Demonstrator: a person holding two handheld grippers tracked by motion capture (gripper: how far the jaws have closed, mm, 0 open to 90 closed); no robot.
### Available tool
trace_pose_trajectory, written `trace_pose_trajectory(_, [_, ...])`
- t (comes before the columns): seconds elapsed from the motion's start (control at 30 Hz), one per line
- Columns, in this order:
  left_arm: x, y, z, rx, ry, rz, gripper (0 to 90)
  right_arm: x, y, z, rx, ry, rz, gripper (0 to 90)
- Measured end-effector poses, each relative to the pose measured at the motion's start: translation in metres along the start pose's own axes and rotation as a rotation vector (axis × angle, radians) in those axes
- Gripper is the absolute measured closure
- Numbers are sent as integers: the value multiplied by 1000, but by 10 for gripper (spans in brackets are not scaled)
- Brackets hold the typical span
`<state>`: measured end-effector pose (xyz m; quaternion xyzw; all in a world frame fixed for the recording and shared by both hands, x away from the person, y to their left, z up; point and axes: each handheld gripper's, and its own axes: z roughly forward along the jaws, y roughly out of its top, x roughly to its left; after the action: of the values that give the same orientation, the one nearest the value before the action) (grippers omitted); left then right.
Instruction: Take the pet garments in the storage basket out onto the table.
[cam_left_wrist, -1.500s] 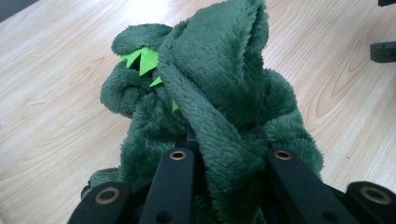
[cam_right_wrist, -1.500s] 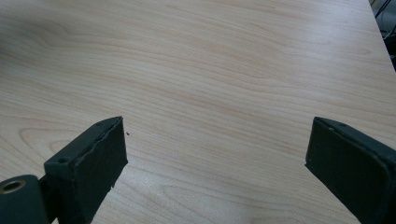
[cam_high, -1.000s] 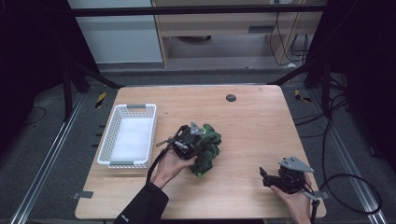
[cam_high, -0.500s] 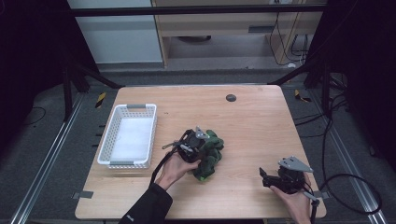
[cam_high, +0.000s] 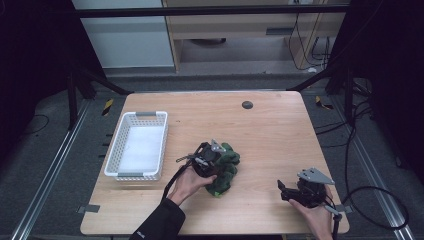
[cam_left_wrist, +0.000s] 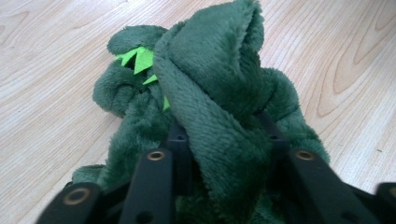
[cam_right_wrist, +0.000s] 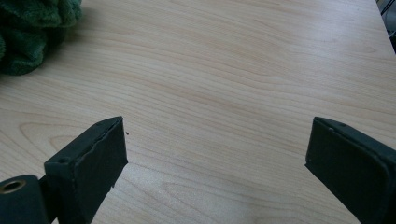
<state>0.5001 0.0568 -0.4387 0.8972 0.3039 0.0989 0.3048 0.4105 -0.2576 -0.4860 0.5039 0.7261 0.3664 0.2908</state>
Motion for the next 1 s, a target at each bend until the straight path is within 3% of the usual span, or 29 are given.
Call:
trace_pose_trajectory(0.43, [0, -2, 2, -8, 7, 2, 370, 0, -1, 1, 4, -1, -5, 52])
trace_pose_trajectory(1.0, [0, -8, -23, -95, 29, 0, 218, 0, -1, 1, 7, -2, -1, 51])
